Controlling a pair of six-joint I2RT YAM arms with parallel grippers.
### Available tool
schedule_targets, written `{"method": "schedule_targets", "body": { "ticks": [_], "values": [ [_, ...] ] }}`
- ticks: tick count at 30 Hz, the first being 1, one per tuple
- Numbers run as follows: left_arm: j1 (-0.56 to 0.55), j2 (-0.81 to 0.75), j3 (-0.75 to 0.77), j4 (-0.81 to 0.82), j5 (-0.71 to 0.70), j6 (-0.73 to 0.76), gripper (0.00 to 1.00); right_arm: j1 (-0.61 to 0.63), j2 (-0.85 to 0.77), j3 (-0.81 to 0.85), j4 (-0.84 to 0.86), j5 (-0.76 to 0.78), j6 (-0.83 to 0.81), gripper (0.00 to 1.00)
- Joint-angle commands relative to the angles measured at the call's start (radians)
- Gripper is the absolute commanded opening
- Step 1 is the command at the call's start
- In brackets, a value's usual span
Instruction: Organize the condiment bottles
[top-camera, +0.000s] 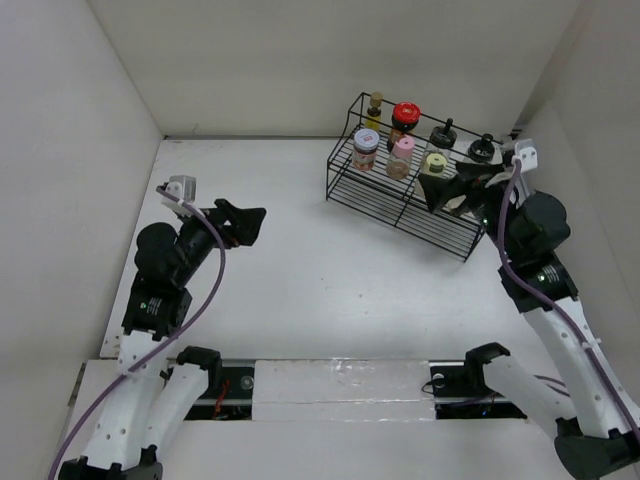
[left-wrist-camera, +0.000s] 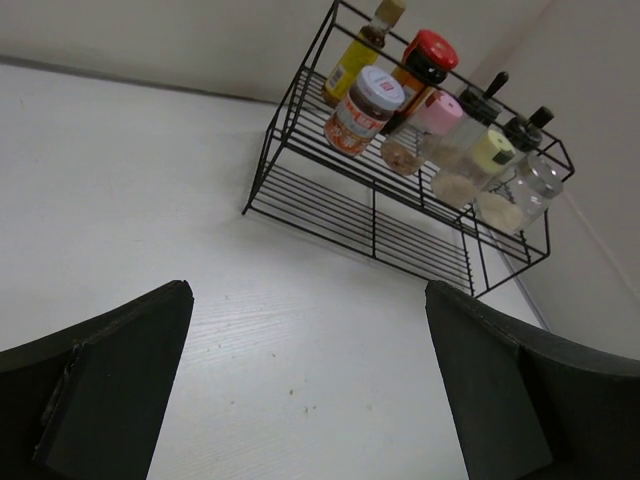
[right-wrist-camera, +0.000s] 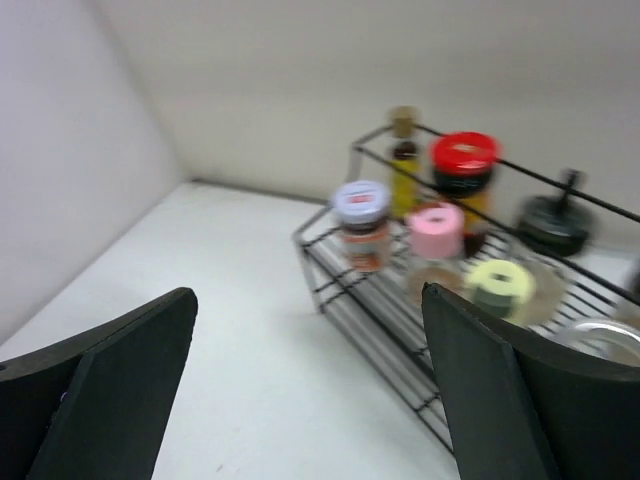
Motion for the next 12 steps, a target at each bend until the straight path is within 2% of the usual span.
{"method": "schedule_targets", "body": {
  "ticks": [1,7,12],
  "values": [
    [0.006,-0.038,0.005,0.073,-0.007,-0.038,1.0,0.05,-0.095,0.004,0.007,-0.19,-0.026,1.0],
    [0.006,-0.048,0.016,0.115,0.013,-0.069,1.0,0.088,-0.282,-0.023,-0.017,-0.173,-0.036,1.0],
    [0.006,-0.048,-0.002,0.147,0.032,-0.098,1.0,0.088,-0.293,-0.023,-0.079,-0.135,-0.045,1.0]
  ]
}}
